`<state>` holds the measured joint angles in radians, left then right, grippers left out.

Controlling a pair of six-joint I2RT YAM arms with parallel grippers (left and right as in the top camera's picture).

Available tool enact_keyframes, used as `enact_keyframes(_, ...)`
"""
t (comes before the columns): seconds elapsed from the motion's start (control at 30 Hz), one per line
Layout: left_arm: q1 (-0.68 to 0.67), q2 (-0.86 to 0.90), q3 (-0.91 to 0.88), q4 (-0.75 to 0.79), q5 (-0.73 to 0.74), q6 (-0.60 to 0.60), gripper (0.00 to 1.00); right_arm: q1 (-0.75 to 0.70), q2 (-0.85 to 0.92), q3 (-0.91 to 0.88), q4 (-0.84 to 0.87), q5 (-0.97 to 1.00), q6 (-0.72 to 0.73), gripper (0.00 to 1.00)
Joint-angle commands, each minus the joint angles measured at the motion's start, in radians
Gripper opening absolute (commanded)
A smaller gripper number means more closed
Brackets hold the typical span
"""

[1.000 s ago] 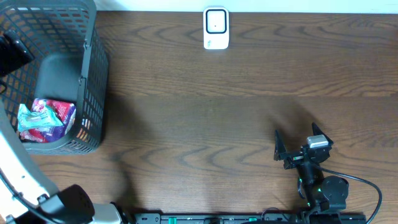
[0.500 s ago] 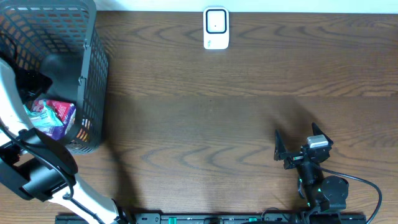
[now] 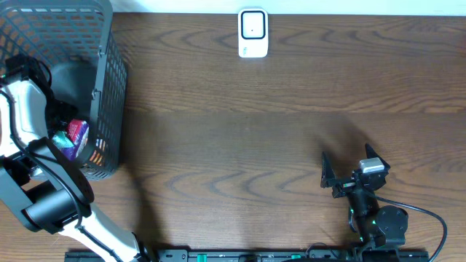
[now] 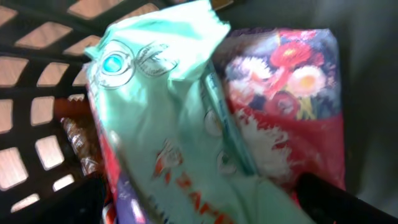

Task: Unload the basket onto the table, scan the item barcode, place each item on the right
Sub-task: 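Reach the left gripper into the basket and grasp the green wrapper, then carry the green wrapper to the table center and release it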

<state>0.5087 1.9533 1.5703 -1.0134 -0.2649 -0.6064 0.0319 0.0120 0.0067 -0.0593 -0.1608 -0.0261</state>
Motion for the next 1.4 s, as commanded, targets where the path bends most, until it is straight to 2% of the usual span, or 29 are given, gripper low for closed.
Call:
enact_keyframes(0.0,0.002,-0.007,-0.003,0.027,-0.025,0.084,0.78,-0.005,-0.006,-0.002,-0.004,0.001,0.014,0.99)
enact_keyframes(0.03,0.002,-0.007,-0.003,0.032,-0.026,0.102,0.52,-0.005,-0.006,-0.002,-0.004,0.002,0.014,0.99)
enact_keyframes(0.07,0.003,-0.007,-0.003,0.034,-0.026,0.114,0.33,-0.005,-0.006,-0.002,-0.004,0.001,0.014,0.99)
enact_keyframes(0.13,0.003,-0.008,0.001,0.031,-0.037,0.116,0.15,-0.005,-0.006,-0.001,-0.004,0.001,0.014,0.99)
enact_keyframes(0.2,0.003,-0.022,0.011,0.013,-0.036,0.116,0.08,-0.005,-0.006,-0.002,-0.004,0.001,0.014,0.99)
enact_keyframes(0.43,0.003,-0.165,0.046,-0.034,0.005,0.113,0.07,-0.005,-0.006,-0.001,-0.004,0.001,0.014,0.99)
enact_keyframes(0.6,0.003,-0.412,0.047,0.082,0.144,0.107,0.07,-0.005,-0.006,-0.001,-0.004,0.001,0.014,0.99)
enact_keyframes(0.73,0.002,-0.604,0.047,0.183,0.206,-0.036,0.07,-0.005,-0.006,-0.002,-0.004,0.001,0.014,0.99)
enact_keyframes(0.8,-0.01,-0.687,0.047,0.221,0.301,-0.106,0.07,-0.005,-0.006,-0.002,-0.004,0.001,0.014,0.99)
enact_keyframes(0.9,-0.055,-0.768,0.047,0.274,0.51,-0.125,0.07,-0.005,-0.006,-0.002,-0.004,0.001,0.014,0.99)
enact_keyframes(0.93,-0.118,-0.802,0.047,0.287,0.629,-0.125,0.07,-0.005,-0.006,-0.002,-0.004,0.001,0.014,0.99)
enact_keyframes(1.03,-0.27,-0.818,0.043,0.281,0.702,-0.065,0.07,-0.005,-0.006,-0.002,-0.004,0.001,0.014,0.99)
enact_keyframes(1.2,-0.6,-0.763,-0.002,0.253,0.687,0.197,0.07,-0.005,-0.006,-0.001,-0.004,0.001,0.014,0.99)
enact_keyframes(1.37,-0.819,-0.619,-0.024,0.229,0.571,0.206,0.07,-0.005,-0.006,-0.001,-0.004,0.001,0.014,0.99)
